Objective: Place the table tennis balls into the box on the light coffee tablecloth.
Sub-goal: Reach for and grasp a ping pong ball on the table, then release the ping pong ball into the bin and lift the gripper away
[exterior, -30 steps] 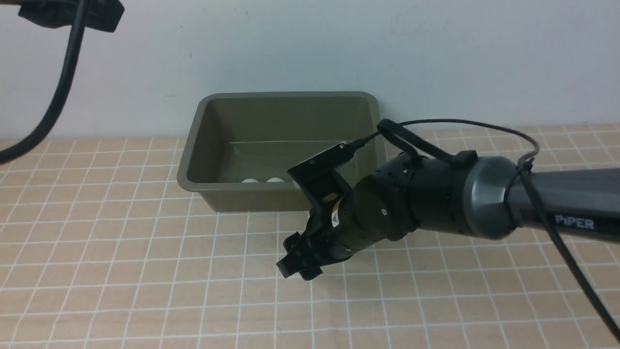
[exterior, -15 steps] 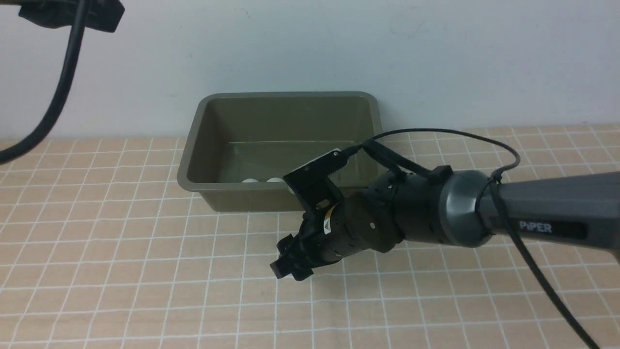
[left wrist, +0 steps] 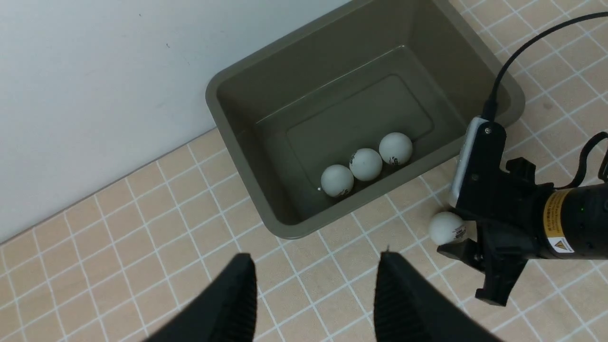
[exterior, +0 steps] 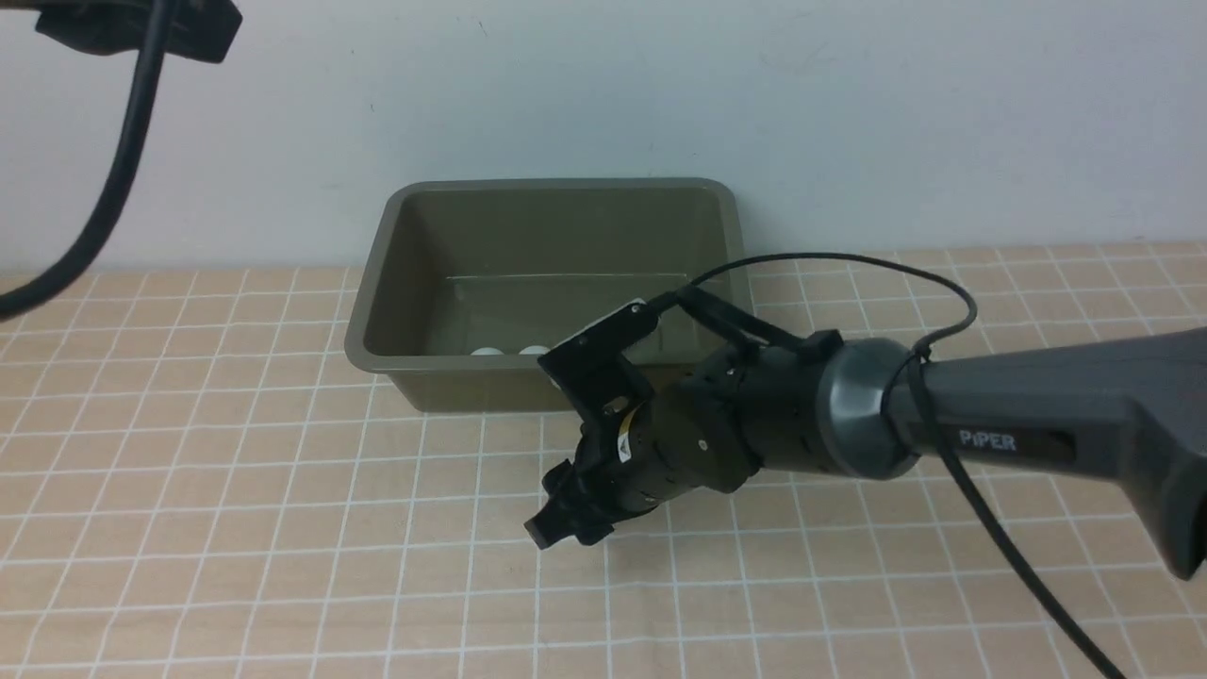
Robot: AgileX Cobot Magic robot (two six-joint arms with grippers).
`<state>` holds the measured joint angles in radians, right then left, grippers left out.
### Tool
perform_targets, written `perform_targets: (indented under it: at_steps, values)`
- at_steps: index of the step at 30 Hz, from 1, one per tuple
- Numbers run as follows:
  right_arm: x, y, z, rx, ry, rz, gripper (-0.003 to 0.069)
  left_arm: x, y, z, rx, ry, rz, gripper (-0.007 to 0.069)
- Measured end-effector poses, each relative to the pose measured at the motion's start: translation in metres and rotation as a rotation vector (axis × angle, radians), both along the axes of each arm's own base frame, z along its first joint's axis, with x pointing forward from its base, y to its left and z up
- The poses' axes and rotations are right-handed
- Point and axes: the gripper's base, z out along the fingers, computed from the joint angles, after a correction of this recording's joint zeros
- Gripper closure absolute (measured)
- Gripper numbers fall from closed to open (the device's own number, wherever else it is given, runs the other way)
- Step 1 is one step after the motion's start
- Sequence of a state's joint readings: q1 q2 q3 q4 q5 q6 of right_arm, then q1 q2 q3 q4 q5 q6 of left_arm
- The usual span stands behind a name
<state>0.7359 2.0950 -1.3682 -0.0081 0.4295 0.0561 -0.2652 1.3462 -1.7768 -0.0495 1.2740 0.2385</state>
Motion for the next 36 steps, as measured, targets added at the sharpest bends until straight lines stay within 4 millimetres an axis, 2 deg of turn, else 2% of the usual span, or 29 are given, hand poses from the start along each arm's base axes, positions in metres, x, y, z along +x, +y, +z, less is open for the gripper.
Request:
perform_targets:
  at_steps: [4,5,6,8,9,11,14,17,23,26,33,36]
  values:
    - [-0.004,-0.007,0.025,-0.049,-0.031,0.041,0.0297,0.000,0.000,0.000,0.003,-0.001,-0.003,0.0348]
    - [-0.007,-0.010,0.044,-0.053,-0.056,0.060,0.0297,0.000,0.000,0.000,0.005,-0.002,-0.005,0.0348]
    - [-0.009,-0.012,0.051,-0.058,-0.068,0.074,0.0297,0.000,0.000,0.000,0.006,-0.002,-0.005,0.0348]
    - [-0.015,-0.016,0.082,-0.040,-0.136,0.123,0.0297,0.000,0.000,0.000,0.007,-0.002,-0.006,0.0348]
    - [-0.015,-0.017,0.087,-0.032,-0.147,0.127,0.0297,0.000,0.000,0.000,0.007,-0.002,-0.006,0.0348]
    - [-0.018,-0.018,0.112,0.006,-0.255,0.181,0.0297,0.000,0.000,0.000,0.007,-0.002,-0.006,0.0348]
    - [-0.013,-0.018,0.125,0.042,-0.352,0.204,0.0297,0.000,0.000,0.000,0.004,-0.002,-0.008,0.0348]
    - [-0.001,-0.026,0.128,0.066,-0.399,0.171,0.0297,0.000,-0.001,0.000,-0.003,0.000,-0.013,0.0348]
    - [0.047,-0.063,0.119,0.091,-0.405,-0.005,0.0297,-0.001,-0.004,0.000,-0.036,0.009,-0.032,0.0348]
    - [0.060,-0.074,0.115,0.086,-0.406,-0.044,0.0297,-0.002,-0.005,0.000,-0.047,0.012,-0.039,0.0348]
    - [0.066,-0.076,0.111,0.108,-0.416,-0.065,0.0292,-0.002,-0.006,0.001,-0.058,0.015,-0.046,0.0348]
    - [0.067,-0.076,0.112,0.110,-0.423,-0.064,0.0239,-0.002,-0.007,0.001,-0.060,0.015,-0.047,0.0348]
